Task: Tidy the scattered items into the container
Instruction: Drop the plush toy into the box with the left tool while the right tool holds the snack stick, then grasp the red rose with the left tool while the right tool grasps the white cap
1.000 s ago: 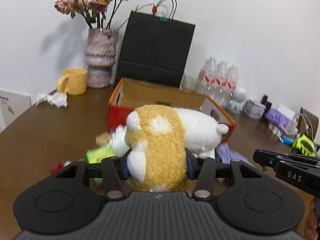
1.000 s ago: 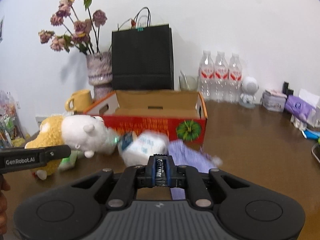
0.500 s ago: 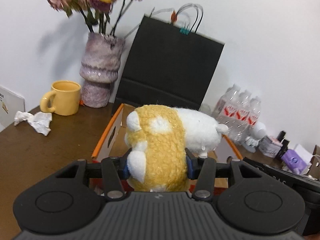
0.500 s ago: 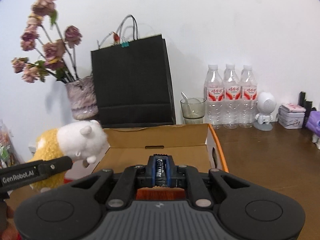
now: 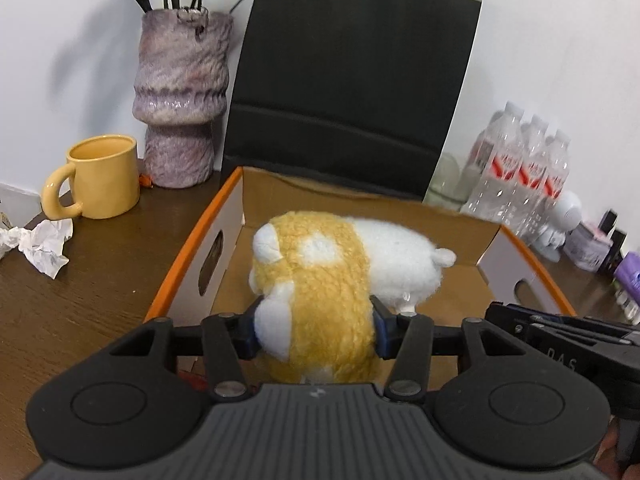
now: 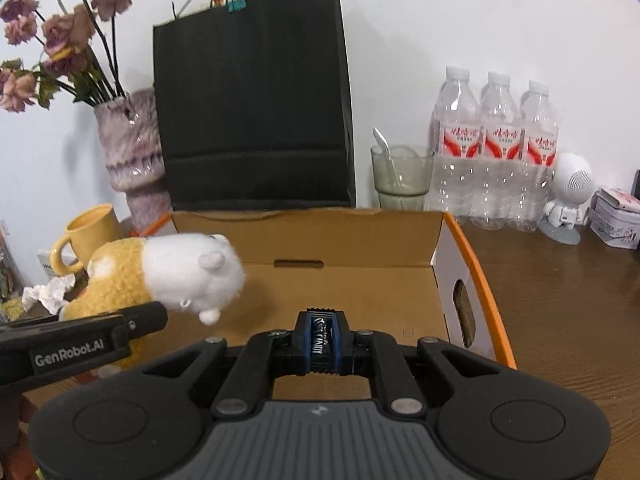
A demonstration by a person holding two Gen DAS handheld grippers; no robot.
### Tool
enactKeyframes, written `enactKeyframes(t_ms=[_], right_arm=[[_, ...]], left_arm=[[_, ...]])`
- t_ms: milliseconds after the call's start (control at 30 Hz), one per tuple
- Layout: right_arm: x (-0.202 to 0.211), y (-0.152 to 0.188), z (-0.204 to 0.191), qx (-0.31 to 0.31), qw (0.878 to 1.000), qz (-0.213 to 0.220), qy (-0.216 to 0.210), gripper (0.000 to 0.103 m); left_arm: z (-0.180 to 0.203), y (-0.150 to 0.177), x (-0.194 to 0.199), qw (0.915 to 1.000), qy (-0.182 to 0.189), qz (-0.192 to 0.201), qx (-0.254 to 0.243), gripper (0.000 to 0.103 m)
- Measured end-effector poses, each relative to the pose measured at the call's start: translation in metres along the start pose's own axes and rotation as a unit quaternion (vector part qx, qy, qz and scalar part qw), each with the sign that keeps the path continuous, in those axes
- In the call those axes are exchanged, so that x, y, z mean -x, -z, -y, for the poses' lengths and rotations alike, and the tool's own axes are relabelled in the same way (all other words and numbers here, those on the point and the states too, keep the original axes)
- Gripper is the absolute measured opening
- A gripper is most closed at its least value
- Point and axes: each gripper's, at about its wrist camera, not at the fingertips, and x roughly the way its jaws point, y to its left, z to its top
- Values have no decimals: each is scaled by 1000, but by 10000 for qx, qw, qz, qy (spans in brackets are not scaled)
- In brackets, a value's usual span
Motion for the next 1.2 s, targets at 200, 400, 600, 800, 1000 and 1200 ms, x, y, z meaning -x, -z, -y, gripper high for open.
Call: enactKeyframes(t_ms=[200,400,600,800,1000,1200], right_arm=[[-3,0,2,86,9988,-238,411,93],[2,-4,6,36,9991,-236,355,101],[6,-5,5,49,9992,-177,366,101],[9,-6,5,63,9992,-158,351,101],[20,-7,-1,152,9992,-60,359,101],[42,-6,-2,181,9993,89,300,101]], left_arm=[[1,-5,9,9994,-291,174,-40,103],[-2,-9,12,9990,-436,135,-5,103],[0,-10,15,9988,-463,185,-21,103],[1,-10,22,9987,-449,236,-44,103],[2,-11,38,9985,-399,356,-92,103],[0,-7,67,9977,-399,554,-25,103]])
